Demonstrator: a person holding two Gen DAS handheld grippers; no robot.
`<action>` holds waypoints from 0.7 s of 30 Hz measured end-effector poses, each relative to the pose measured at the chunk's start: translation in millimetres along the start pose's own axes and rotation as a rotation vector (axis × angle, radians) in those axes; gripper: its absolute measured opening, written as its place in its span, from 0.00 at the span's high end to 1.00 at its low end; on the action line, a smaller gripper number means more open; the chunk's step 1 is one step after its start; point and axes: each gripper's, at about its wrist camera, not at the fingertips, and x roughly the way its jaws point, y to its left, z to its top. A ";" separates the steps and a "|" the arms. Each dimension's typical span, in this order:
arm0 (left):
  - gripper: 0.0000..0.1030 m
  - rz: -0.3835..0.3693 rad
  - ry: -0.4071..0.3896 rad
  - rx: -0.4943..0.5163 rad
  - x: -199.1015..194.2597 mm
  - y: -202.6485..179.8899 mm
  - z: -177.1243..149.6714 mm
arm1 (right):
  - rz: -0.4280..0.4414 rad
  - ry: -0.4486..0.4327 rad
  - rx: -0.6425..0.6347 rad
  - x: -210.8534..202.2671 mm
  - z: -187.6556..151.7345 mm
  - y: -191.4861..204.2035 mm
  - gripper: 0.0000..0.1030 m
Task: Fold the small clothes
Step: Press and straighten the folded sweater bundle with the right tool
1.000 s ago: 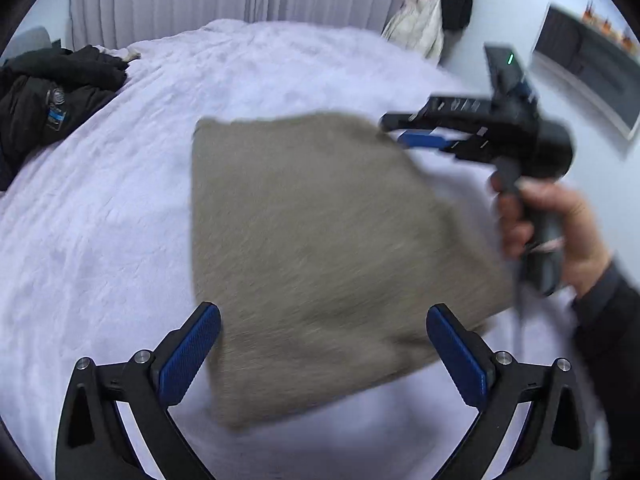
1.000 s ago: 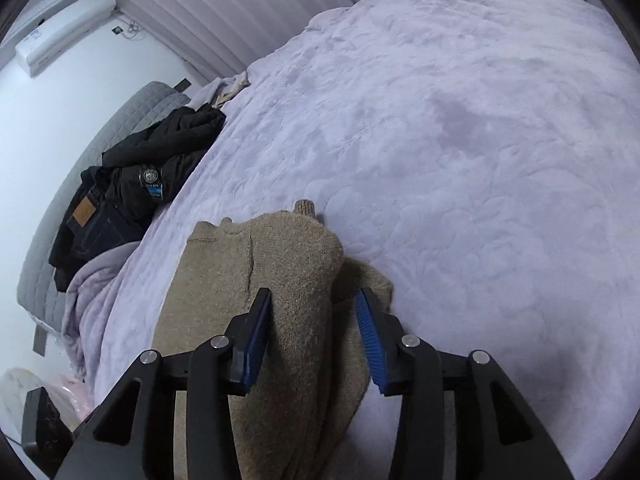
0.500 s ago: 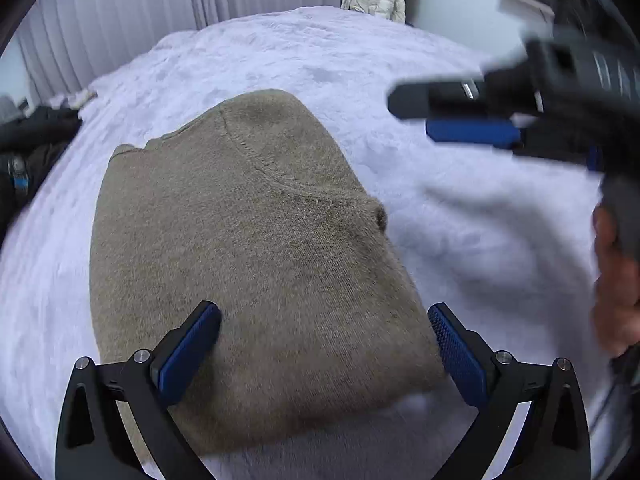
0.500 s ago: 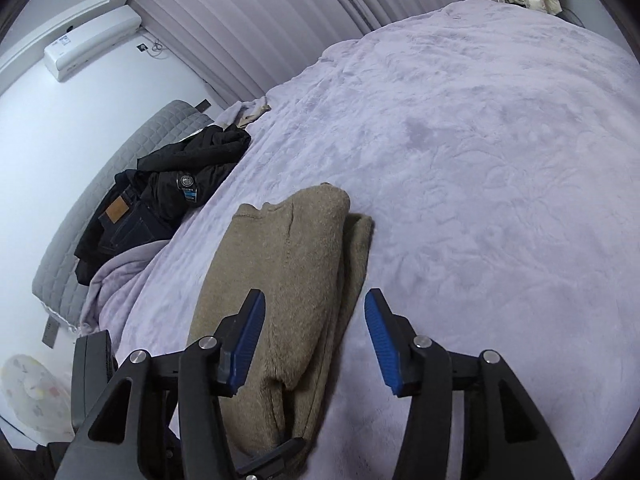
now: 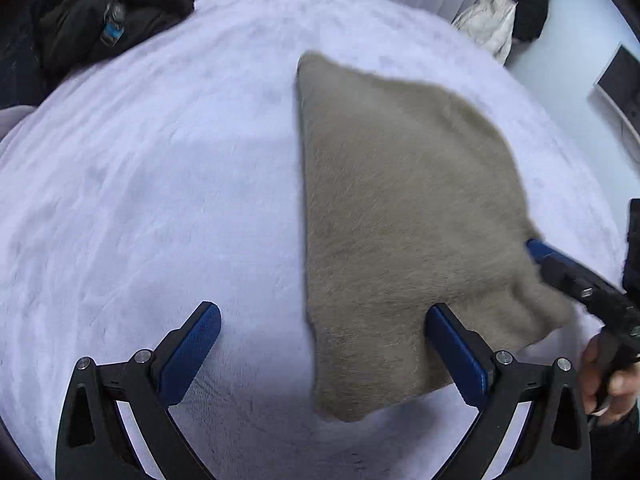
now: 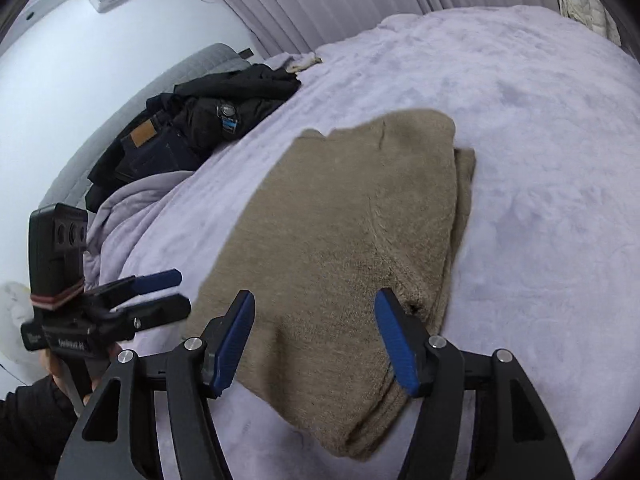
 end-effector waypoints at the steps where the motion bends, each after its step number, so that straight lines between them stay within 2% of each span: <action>1: 0.00 -0.031 0.006 -0.019 2.3 3.8 1.8 | -0.002 0.003 0.009 -2.6 0.0 -0.1 0.36; 2: 0.00 -0.042 -0.009 -0.029 -3.3 5.0 2.7 | -0.011 0.016 0.017 -5.1 1.7 0.8 0.36; 4: 0.00 -0.087 -0.102 -0.023 -25.8 0.3 9.7 | -0.024 0.025 0.029 -13.5 7.6 4.5 0.36; 6: 0.00 -0.104 -0.175 -0.019 -39.2 -5.7 22.0 | -0.031 -0.035 -0.003 -28.0 16.2 14.0 0.35; 8: 0.00 -0.086 -0.164 -0.007 -30.7 -11.4 34.1 | -0.030 -0.071 -0.034 -30.3 23.1 20.3 0.30; 10: 0.00 0.022 -0.070 0.031 4.9 -15.1 40.8 | 0.012 -0.032 -0.020 -14.4 26.3 18.9 0.29; 11: 0.00 0.039 -0.012 0.047 26.4 -11.4 40.7 | 0.009 0.005 -0.003 -2.6 25.1 13.8 0.28; 12: 0.00 -0.015 -0.001 0.021 32.1 0.0 40.1 | 0.000 0.048 0.027 10.0 22.7 4.2 0.29; 14: 0.00 -0.079 0.006 -0.030 21.4 11.1 43.8 | 0.038 0.051 0.105 15.0 18.8 -15.4 0.30; 16: 0.00 -0.086 -0.074 -0.018 -1.7 13.7 55.3 | 0.054 0.031 0.136 -1.3 24.7 -16.7 0.32; 18: 0.00 -0.066 -0.137 0.020 -11.7 9.6 76.2 | 0.019 -0.028 0.065 -18.8 39.7 -5.3 0.31; 21: 0.00 -0.030 -0.105 0.028 10.0 0.9 119.7 | 0.035 -0.049 -0.036 -16.0 78.7 6.1 0.24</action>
